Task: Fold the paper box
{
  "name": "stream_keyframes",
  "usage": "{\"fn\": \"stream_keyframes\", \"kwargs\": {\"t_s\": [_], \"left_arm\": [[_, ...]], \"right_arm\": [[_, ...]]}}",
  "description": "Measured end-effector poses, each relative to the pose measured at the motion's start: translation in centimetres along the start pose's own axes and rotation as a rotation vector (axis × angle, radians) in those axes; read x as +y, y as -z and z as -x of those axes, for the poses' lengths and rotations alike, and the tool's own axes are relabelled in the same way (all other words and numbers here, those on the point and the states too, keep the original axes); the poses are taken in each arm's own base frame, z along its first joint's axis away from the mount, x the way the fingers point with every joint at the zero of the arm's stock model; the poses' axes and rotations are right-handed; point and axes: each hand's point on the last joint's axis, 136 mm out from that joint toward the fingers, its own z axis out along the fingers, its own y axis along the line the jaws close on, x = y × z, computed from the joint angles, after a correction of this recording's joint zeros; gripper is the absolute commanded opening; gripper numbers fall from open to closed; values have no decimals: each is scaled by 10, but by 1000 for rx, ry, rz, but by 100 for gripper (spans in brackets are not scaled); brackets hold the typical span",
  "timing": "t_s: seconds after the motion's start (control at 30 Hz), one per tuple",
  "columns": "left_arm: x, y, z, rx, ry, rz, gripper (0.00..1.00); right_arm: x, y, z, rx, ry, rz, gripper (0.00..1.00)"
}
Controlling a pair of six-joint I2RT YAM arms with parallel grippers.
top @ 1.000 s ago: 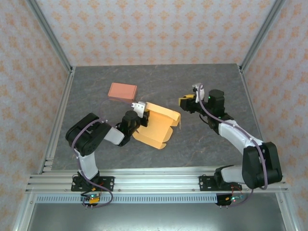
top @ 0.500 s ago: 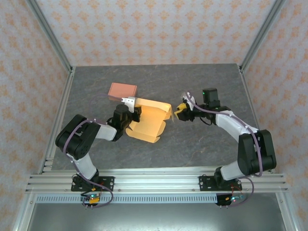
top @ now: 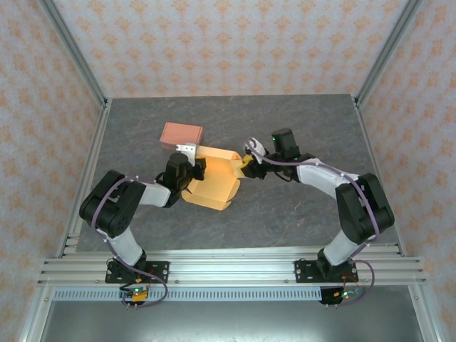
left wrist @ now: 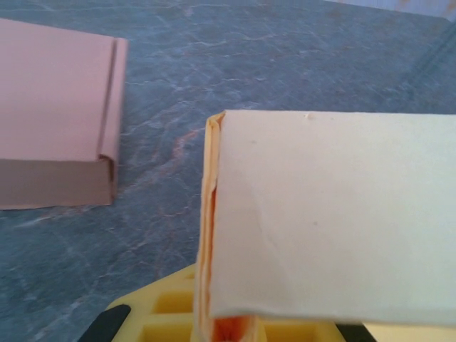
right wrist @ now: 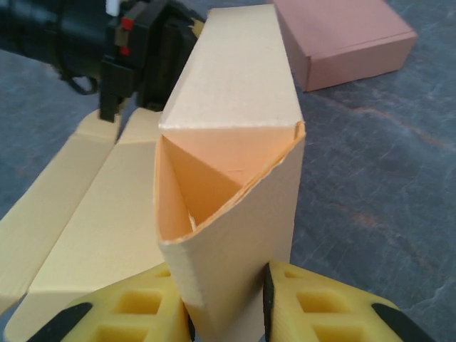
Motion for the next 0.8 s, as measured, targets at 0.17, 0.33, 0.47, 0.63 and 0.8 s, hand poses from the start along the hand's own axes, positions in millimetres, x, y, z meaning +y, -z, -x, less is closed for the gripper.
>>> {"fn": "stream_keyframes", "kwargs": {"t_s": [0.17, 0.33, 0.47, 0.63, 0.8], "left_arm": [[10, 3, -2, 8, 51, 71, 0], [13, 7, -1, 2, 79, 122, 0], [4, 11, -2, 4, 69, 140, 0], [-1, 12, 2, 7, 79, 180, 0], [-4, 17, 1, 26, 94, 230, 0]], "right_arm": [[-5, -17, 10, -20, 9, -154, 34], [-20, -26, 18, -58, -1, -277, 31], [-43, -29, 18, -75, -39, -436, 31], [-58, -34, 20, -90, -23, -645, 28], [-74, -39, 22, -119, -14, -844, 11]]}}
